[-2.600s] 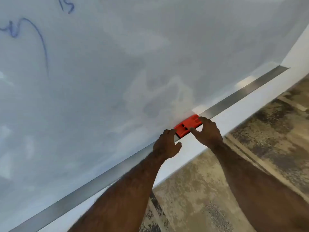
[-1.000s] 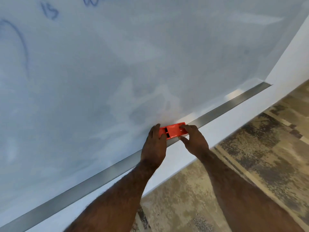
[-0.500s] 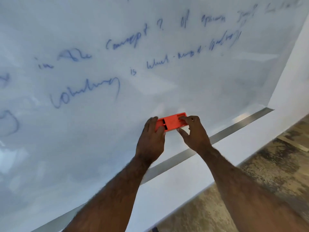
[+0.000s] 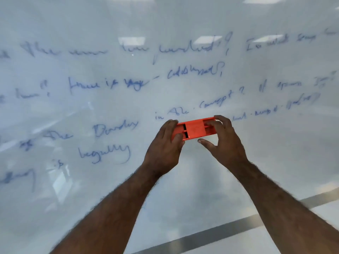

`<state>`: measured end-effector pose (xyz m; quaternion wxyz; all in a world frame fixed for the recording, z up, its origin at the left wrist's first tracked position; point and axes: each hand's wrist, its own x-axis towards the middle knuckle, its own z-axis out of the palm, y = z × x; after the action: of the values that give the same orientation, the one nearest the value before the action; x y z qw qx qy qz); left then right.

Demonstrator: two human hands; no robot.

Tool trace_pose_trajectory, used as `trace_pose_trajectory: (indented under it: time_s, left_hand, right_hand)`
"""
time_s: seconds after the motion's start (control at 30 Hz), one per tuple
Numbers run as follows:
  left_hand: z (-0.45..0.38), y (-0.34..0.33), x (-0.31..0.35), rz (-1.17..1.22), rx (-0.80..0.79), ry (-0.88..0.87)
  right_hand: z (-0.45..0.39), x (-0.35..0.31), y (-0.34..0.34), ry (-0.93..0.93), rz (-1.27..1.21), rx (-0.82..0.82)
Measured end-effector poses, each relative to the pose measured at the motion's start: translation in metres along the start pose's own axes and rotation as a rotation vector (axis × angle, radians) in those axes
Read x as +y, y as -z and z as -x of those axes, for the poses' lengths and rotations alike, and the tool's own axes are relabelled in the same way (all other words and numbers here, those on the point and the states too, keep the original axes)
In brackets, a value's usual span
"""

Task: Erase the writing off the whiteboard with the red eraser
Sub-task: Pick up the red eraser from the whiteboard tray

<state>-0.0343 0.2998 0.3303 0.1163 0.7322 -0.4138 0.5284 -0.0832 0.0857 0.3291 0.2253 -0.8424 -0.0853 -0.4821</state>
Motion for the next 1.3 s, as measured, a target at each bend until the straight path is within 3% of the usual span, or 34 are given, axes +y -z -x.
trace_pose_trajectory:
  time_s: [0.53, 0.83, 1.0, 1.3]
  left_hand:
    - [-0.035, 0.205, -0.157, -0.325, 0.019, -0.1]
    - [-0.048, 0.282, -0.213, -0.449, 0.013, -0.193]
    - [-0.066, 0.304, -0.239, -0.513, 0.106, -0.185]
    - [-0.101, 0.335, -0.284, -0.703, 0.161, -0.04]
  right_hand:
    - [-0.134, -0.205, -0.033, 0.343, 0.145, 0.104]
    - [-0.178, -0.285, -0.039, 0.659, 0.13, 0.079]
    - [-0.205, -0.311, -0.047, 0.814, 0.26, 0.215]
    - [-0.279, -0.337, -0.049, 0.825, 0.295, 0.421]
